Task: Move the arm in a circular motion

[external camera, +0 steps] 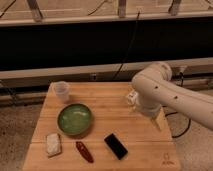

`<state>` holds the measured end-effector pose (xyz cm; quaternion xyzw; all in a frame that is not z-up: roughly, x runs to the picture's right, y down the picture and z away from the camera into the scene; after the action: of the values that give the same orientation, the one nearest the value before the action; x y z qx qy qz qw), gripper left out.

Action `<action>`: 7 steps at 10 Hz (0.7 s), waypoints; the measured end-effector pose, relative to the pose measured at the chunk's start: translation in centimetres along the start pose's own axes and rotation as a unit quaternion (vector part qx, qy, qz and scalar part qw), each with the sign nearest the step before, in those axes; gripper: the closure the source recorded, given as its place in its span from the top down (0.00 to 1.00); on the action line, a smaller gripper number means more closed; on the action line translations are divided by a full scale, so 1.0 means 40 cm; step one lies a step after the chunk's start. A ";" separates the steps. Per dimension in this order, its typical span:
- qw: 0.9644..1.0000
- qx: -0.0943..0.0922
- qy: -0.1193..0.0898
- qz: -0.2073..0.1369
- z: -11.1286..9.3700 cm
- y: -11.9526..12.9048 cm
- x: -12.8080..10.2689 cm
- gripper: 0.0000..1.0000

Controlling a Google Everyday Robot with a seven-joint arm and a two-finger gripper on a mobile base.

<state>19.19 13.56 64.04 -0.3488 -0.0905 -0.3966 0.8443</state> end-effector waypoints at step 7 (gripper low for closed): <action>0.994 -0.019 -0.003 0.109 0.061 -0.116 0.189 0.80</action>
<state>21.15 8.54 71.48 -0.3735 -0.0472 -0.3028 0.8756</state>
